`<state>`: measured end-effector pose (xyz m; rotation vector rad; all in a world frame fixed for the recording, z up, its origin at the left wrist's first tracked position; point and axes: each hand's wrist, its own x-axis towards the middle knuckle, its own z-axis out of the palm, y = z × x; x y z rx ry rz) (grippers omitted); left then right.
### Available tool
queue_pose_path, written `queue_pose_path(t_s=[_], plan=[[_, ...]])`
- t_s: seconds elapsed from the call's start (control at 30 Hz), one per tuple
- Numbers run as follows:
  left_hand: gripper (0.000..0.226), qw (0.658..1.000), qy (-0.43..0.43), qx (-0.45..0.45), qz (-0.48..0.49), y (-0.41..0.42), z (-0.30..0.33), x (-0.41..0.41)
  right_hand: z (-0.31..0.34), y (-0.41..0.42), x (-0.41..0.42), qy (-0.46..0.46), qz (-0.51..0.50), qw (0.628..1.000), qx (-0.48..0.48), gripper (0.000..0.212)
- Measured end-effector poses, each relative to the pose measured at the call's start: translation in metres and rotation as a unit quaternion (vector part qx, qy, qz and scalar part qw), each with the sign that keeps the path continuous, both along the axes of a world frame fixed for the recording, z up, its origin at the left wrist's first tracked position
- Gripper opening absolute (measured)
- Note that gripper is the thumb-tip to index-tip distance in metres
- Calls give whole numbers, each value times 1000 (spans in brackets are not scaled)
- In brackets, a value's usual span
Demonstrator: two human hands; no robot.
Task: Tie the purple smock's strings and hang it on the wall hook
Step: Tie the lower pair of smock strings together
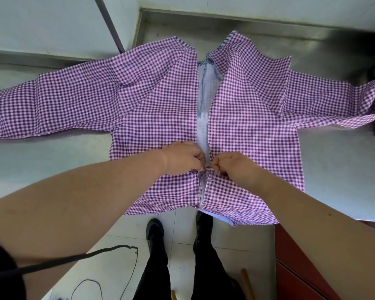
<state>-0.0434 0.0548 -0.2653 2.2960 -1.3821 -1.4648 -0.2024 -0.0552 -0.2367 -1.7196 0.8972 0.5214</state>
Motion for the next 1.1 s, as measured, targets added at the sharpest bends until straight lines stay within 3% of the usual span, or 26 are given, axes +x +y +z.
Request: queue_pose_path(t_s=[0.07,0.13,0.17,0.23,0.3,0.33,0.37,0.43,0.47,0.53,0.6,0.77,0.83,0.93,0.97,1.03,1.1], plan=[[5,1000,-9,0,-4,0,0,-1,2,-5,3,23,-14,999,21,37],[3,1000,-2,-6,5,0,1,-1,0,-12,-2,-66,-139,978,143,38],[4,1000,3,-8,8,0,1,-1,0,-17,-6,-118,-204,947,219,38],[7,1000,10,-8,3,1,2,0,8,-27,-12,-222,-332,848,349,28],[9,1000,19,-4,7,1,0,1,12,-40,-9,-287,-450,755,380,17],[12,1000,24,-1,15,1,0,1,10,-45,-7,-283,-480,759,337,17],[14,999,30,3,25,2,-1,1,10,-46,-4,-248,-478,804,252,21],[18,998,46,9,41,1,-1,0,3,-39,-6,-126,-349,928,18,35],[23,997,59,12,49,2,-1,0,-2,-30,-10,-90,-253,960,-74,44],[35,994,83,14,72,1,-1,0,-7,-10,-23,-101,-129,967,-197,50],[37,988,102,17,118,1,1,0,-8,7,-33,-147,-59,946,-282,48],[30,979,124,6,161,1,2,-1,-22,26,-33,-53,186,926,-325,56],[30,984,111,5,138,1,0,0,-26,23,-31,-42,175,926,-332,42],[56,997,-34,14,-67,2,-1,0,-26,13,-29,-39,163,937,-306,24],[54,993,-63,15,-103,3,1,-2,-27,10,-29,-44,159,942,-292,21],[38,993,-59,14,-101,2,2,-3,-28,5,-32,-62,135,956,-252,24],[30,999,-7,19,-47,2,-1,-1,-28,3,-36,-58,144,965,-214,42]])
